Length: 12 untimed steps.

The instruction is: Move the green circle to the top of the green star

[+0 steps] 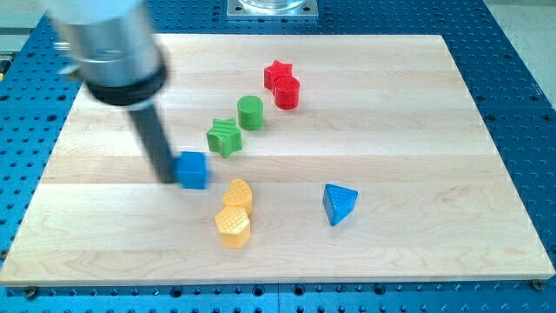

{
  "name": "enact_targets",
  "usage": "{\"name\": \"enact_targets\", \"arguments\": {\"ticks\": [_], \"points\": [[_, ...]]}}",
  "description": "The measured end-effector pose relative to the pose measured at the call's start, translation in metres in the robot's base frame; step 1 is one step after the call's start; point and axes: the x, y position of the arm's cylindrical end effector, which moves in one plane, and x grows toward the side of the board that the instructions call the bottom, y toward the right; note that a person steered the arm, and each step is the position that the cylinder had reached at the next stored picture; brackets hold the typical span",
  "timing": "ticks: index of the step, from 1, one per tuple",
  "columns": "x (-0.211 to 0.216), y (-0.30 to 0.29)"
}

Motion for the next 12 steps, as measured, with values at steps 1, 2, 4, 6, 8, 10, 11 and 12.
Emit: {"name": "enact_targets", "arguments": {"ticks": [1, 2, 4, 6, 8, 10, 11, 12], "points": [[0.000, 0.105], [-0.037, 0.097], [0.048, 0.159], [-0.023, 0.105], [-0.109, 0.105], [-0.111, 0.046], [-0.131, 0.051], [-0.127, 0.017]]}}
